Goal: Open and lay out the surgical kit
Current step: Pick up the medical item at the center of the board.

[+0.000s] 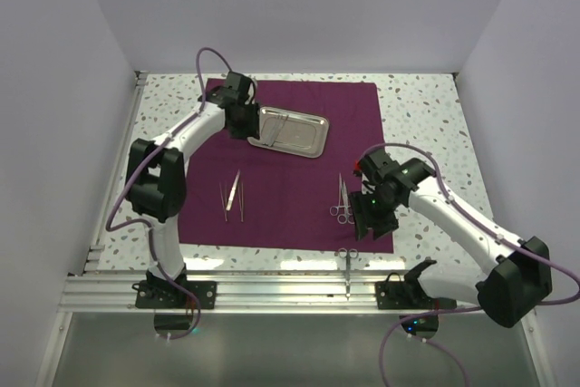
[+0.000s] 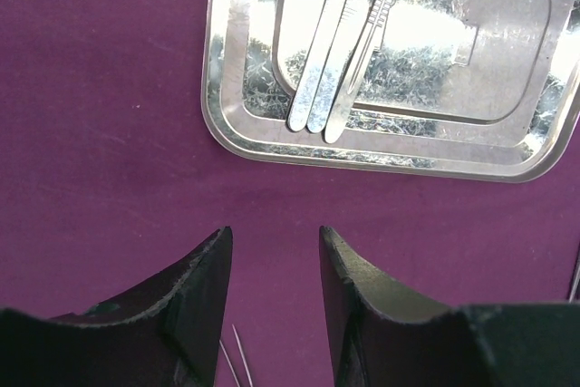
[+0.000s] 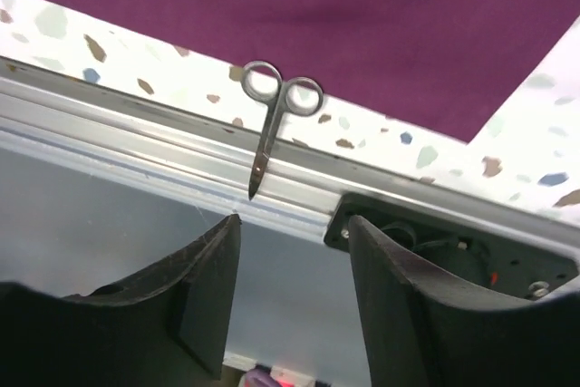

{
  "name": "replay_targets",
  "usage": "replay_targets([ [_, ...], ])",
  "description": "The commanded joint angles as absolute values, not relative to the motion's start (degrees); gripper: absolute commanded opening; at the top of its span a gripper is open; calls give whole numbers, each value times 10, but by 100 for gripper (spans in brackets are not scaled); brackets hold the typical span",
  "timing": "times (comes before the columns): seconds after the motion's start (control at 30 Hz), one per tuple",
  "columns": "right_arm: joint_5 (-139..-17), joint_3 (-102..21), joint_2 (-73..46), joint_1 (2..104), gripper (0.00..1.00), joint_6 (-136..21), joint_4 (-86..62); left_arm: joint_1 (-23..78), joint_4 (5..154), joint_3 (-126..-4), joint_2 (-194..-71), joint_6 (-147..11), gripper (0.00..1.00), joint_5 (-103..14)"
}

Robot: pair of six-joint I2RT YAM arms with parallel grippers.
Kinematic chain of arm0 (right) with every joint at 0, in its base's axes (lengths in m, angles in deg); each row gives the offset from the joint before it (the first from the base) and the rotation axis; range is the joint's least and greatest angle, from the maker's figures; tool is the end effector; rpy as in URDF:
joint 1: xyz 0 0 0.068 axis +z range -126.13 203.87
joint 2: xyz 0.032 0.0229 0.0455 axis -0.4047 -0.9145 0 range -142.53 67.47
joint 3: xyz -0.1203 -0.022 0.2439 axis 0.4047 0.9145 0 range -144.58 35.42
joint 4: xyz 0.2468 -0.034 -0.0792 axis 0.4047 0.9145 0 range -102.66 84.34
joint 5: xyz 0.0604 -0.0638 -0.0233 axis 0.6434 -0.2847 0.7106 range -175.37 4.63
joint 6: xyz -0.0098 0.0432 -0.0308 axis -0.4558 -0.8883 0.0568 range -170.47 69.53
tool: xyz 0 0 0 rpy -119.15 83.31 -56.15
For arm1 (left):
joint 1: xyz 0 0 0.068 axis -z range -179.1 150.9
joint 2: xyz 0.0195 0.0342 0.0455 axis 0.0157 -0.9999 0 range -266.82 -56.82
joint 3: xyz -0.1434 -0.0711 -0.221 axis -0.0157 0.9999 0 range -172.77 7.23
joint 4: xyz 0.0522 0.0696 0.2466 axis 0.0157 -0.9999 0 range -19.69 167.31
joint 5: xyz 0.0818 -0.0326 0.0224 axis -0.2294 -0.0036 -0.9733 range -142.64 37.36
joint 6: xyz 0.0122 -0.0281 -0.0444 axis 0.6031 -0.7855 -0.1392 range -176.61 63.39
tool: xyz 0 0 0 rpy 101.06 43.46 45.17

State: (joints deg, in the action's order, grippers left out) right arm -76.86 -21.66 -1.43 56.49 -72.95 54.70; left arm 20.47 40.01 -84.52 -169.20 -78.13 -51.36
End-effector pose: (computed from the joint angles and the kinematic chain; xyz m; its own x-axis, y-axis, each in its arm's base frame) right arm 0.1636 0.1109 0.2610 -0.9772 -0.1765 -0.1178 -0.1979 0.9583 0.2060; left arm 0.4041 -0.1445 0.2346 -0.8697 -0.0799 -0.4870 0.0292 0.9768 -0.2124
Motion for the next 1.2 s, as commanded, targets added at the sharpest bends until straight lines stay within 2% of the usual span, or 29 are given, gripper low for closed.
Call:
replay_targets([
  [0.0,-718,-165,-20,568,52,-767,530,205,414,-865,-1702,-792,47,-504],
  [0.2,-700,-125,-8,618,51,-842,517,205,402,-872,-1706,-788,47,-487],
  [0.57,-738,-92,-13,786,47,-1016,457,210,468,-748,-1622,-811,46,-462],
  [0.73,-806,-41,-21,795,47,-1063,421,210,489,-689,-1562,-811,46,-458],
  [0.9,-823,20,-17,805,49,-1128,336,210,484,-661,-1508,-801,46,-464],
  [1.17,-866,1,-77,870,49,-1170,273,210,458,-655,-1477,-780,46,-467],
])
